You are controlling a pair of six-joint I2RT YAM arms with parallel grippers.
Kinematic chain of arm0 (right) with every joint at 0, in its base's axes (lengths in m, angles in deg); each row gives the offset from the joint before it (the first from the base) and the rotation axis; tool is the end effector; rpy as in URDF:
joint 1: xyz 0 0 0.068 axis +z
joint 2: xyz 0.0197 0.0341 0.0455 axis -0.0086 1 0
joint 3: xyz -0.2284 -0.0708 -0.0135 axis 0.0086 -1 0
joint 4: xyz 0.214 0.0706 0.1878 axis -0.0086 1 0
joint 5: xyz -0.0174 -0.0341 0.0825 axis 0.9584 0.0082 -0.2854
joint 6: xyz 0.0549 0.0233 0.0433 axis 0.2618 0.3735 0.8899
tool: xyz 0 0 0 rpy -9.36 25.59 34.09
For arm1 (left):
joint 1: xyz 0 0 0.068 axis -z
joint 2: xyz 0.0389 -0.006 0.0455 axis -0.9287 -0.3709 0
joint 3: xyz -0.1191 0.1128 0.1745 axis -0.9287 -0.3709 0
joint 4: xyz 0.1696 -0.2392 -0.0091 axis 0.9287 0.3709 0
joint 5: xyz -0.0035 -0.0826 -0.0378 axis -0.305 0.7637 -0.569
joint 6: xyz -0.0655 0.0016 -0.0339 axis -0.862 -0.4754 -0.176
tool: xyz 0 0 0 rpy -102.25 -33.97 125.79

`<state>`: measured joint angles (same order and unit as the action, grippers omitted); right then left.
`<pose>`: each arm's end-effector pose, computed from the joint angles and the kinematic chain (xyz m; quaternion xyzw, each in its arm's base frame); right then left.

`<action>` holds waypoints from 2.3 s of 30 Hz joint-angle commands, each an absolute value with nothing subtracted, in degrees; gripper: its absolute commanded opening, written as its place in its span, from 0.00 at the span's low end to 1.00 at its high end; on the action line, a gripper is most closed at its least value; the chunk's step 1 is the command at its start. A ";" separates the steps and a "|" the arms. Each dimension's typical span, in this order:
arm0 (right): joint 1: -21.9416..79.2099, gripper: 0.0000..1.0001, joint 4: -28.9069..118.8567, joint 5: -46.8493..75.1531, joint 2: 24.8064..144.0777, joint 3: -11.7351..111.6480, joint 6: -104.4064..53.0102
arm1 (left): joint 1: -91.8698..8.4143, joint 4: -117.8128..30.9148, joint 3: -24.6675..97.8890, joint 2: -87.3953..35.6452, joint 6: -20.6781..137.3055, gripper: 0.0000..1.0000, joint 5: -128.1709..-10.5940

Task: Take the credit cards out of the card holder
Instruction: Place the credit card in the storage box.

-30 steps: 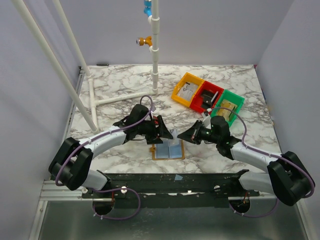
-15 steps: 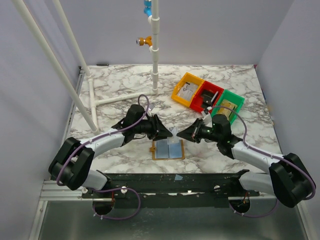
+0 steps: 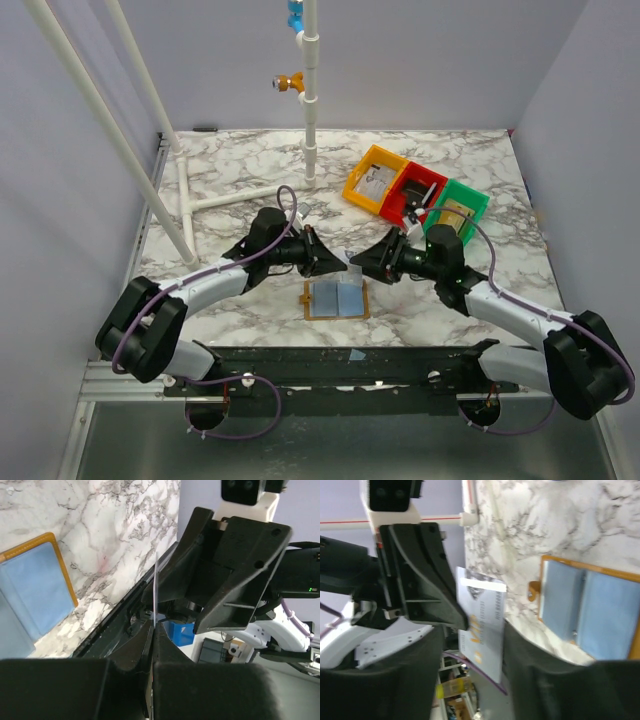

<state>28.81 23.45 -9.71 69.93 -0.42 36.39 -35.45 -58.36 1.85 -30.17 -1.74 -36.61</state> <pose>0.2428 0.1730 0.1410 0.1219 0.7960 0.5612 0.1912 0.2594 -0.2151 0.1445 -0.0862 0.8085 -0.5776 0.0732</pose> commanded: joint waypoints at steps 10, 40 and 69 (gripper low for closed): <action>29.21 0.50 10.76 -14.88 70.79 3.36 41.88 | -36.49 -73.47 -1.17 -27.90 -11.09 0.00 -31.21; 29.13 0.01 27.51 -8.95 72.49 14.07 30.74 | -38.17 -33.01 5.05 -13.23 12.10 0.99 -48.21; 19.19 0.01 56.33 20.45 111.84 60.92 12.14 | -38.34 -9.02 12.21 1.79 24.65 0.99 -59.85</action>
